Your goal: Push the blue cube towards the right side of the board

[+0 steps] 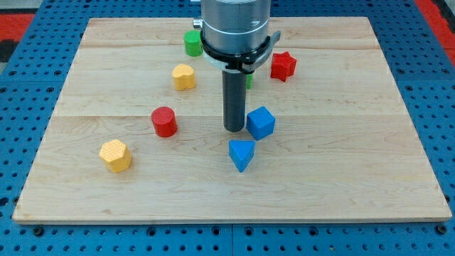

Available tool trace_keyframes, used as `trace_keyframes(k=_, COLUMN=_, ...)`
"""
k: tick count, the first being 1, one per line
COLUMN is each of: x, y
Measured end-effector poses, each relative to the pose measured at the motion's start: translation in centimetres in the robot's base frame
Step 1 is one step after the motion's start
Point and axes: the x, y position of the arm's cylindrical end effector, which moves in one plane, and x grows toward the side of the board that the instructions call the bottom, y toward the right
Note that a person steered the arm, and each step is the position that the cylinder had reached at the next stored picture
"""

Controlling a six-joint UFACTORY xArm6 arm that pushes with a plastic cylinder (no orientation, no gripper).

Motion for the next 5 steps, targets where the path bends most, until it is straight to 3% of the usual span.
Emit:
trace_keyframes(k=3, x=0.0, y=-1.5)
trace_keyframes(k=5, x=-1.2, y=2.1)
